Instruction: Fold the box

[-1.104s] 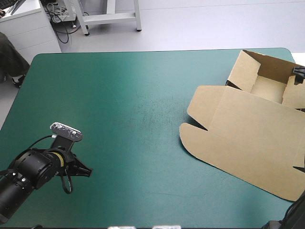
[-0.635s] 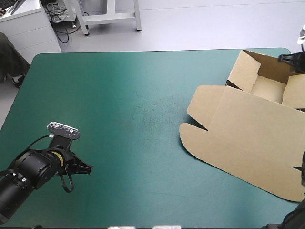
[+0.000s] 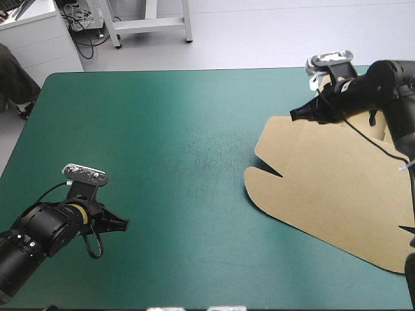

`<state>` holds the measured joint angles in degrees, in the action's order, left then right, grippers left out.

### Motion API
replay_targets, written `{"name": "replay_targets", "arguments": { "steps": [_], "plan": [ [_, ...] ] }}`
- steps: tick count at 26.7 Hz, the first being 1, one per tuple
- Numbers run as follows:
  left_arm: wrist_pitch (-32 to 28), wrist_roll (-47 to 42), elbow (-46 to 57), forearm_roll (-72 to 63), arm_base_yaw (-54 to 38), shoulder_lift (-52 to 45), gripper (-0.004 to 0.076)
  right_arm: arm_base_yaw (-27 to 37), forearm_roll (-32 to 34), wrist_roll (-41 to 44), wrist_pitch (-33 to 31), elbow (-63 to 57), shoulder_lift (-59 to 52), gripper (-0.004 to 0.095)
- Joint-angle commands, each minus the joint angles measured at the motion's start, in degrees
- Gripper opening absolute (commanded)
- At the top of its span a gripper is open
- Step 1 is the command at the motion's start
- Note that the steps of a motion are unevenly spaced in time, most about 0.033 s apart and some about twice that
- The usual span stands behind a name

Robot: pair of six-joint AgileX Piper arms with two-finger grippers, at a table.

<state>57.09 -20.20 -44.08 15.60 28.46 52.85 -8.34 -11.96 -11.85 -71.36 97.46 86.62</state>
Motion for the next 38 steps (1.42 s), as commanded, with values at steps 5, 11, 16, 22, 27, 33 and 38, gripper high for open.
{"name": "replay_targets", "arguments": {
  "steps": [5,11,16,22,27,33,38],
  "plan": [
    [-5.37,1.04,1.18,-2.88,0.26,-2.36,-0.0032,-1.41,0.41,-0.53,5.59,-25.97,-22.01,-0.0004],
    [-5.42,1.04,5.64,-5.88,0.26,-11.87,-0.0032,-1.41,-0.17,-0.53,7.65,-43.07,-39.47,-0.0004],
    [-5.29,1.04,8.55,-5.88,0.26,-18.44,-0.0032,-1.41,-0.30,-0.53,7.76,-50.34,-48.72,-0.0004],
    [-3.44,1.04,12.69,-5.88,0.26,-24.05,-0.0032,-1.41,-1.43,-0.53,8.26,-55.70,-58.29,-0.0004],
    [-2.45,1.04,14.92,-6.75,0.26,-26.12,-0.0032,-1.41,-1.46,-0.62,10.05,-59.13,-64.28,-0.0004],
    [-2.55,1.04,14.92,-7.06,0.26,-26.78,-0.0032,-1.41,-1.21,-0.76,12.39,-64.00,-69.32,-0.0004],
    [-2.55,1.04,14.92,-6.96,0.26,-26.78,-0.0032,-1.41,-1.21,-0.76,12.39,-68.64,-70.80,-0.0005]
  ]
}}
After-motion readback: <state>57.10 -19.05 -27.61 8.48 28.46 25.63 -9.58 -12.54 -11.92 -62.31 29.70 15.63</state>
